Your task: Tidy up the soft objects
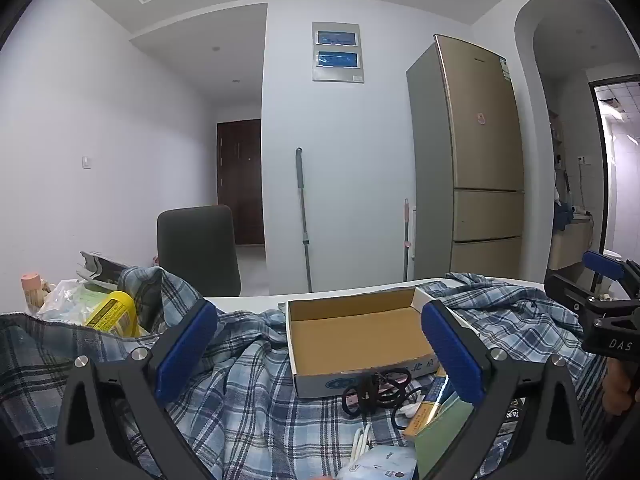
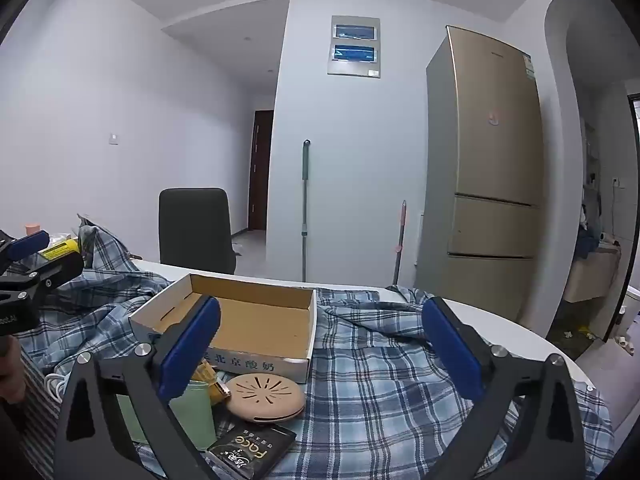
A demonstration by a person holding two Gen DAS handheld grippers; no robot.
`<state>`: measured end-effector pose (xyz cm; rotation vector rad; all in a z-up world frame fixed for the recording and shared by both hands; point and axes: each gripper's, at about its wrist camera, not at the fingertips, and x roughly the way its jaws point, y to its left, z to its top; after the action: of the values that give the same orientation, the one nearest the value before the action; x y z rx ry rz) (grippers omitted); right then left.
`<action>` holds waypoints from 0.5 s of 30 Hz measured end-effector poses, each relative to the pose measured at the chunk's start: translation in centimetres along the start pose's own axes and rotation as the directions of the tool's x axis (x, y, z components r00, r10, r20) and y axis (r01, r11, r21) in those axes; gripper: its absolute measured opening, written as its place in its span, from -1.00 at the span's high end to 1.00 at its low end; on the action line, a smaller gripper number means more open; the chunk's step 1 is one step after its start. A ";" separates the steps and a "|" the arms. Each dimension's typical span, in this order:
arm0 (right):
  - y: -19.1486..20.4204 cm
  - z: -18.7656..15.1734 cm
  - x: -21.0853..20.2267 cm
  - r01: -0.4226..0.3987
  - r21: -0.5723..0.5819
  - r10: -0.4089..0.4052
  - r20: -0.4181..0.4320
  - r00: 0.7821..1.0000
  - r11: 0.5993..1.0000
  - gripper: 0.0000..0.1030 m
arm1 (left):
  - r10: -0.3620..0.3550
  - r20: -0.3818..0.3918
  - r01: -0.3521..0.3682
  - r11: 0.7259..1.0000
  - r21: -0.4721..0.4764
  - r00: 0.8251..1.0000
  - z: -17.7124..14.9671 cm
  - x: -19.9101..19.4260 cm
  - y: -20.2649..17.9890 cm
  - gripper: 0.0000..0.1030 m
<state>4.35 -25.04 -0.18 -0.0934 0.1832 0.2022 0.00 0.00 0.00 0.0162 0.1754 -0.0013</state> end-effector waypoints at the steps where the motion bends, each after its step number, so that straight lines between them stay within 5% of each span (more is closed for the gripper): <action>1: -0.1 -0.1 0.0 -0.003 0.000 0.003 -0.002 1.000 1.000 -0.95 | -0.001 0.001 0.001 1.000 0.000 1.000 0.0 0.0 0.0 -1.00; 15: 0.4 -0.1 0.0 -0.013 -0.024 0.012 -0.023 1.000 1.000 -0.95 | -0.028 0.046 0.028 1.000 -0.008 0.999 0.3 -1.0 0.0 -1.00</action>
<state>4.27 -24.70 -0.31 -0.1192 0.2046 0.2158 -0.96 -0.05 0.46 0.0050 0.1295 -0.0292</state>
